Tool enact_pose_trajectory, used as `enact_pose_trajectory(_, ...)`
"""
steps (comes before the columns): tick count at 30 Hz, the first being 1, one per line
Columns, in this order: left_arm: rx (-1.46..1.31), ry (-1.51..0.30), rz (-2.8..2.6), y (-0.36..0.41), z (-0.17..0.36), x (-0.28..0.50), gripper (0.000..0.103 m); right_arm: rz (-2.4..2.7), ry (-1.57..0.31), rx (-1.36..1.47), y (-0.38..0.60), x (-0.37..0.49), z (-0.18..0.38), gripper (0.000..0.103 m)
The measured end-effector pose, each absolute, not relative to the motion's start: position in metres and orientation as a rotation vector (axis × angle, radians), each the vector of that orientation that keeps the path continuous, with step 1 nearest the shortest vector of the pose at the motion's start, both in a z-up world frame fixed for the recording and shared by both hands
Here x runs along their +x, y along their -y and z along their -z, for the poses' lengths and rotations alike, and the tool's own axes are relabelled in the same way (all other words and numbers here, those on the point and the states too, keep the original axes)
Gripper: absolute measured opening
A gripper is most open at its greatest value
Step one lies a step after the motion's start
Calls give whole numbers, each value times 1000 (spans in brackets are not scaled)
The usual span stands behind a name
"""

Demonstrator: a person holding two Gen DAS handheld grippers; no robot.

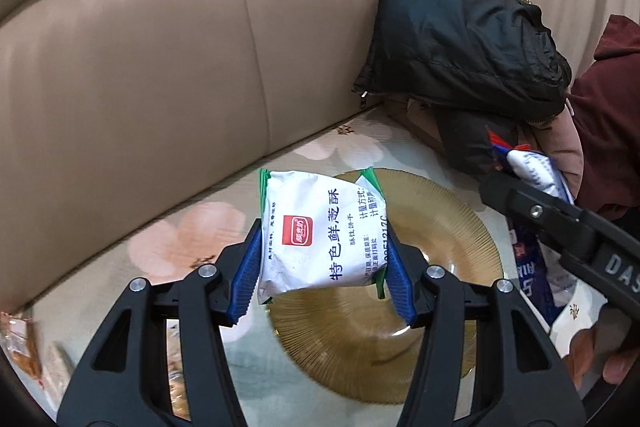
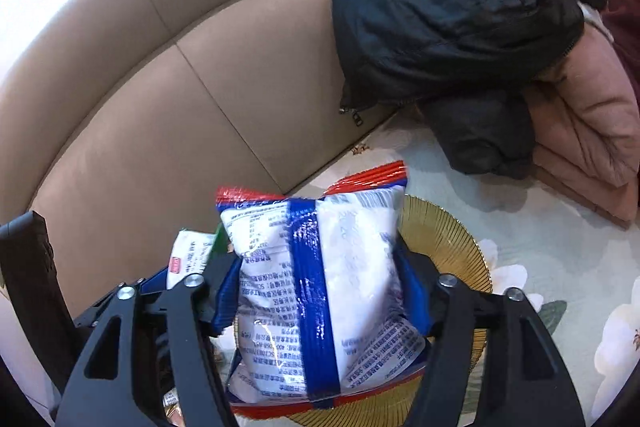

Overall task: Organize snacks
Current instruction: 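Open both tools to drop the packets onto the gold plate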

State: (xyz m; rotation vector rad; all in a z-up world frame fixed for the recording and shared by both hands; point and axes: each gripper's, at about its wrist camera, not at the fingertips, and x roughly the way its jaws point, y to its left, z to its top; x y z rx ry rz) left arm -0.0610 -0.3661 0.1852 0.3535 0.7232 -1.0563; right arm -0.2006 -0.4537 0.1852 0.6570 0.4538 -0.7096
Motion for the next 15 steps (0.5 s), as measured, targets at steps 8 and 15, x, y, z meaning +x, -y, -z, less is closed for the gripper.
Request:
enact_pose_trajectory(8,625,-735,1074,407,-146,-81,100,743,-440,794,482,-190,-142,98)
enact_pose_trajectory(15,593,-777,965,367,-137,-55,100,671,-383,857,468,-158,-130,98)
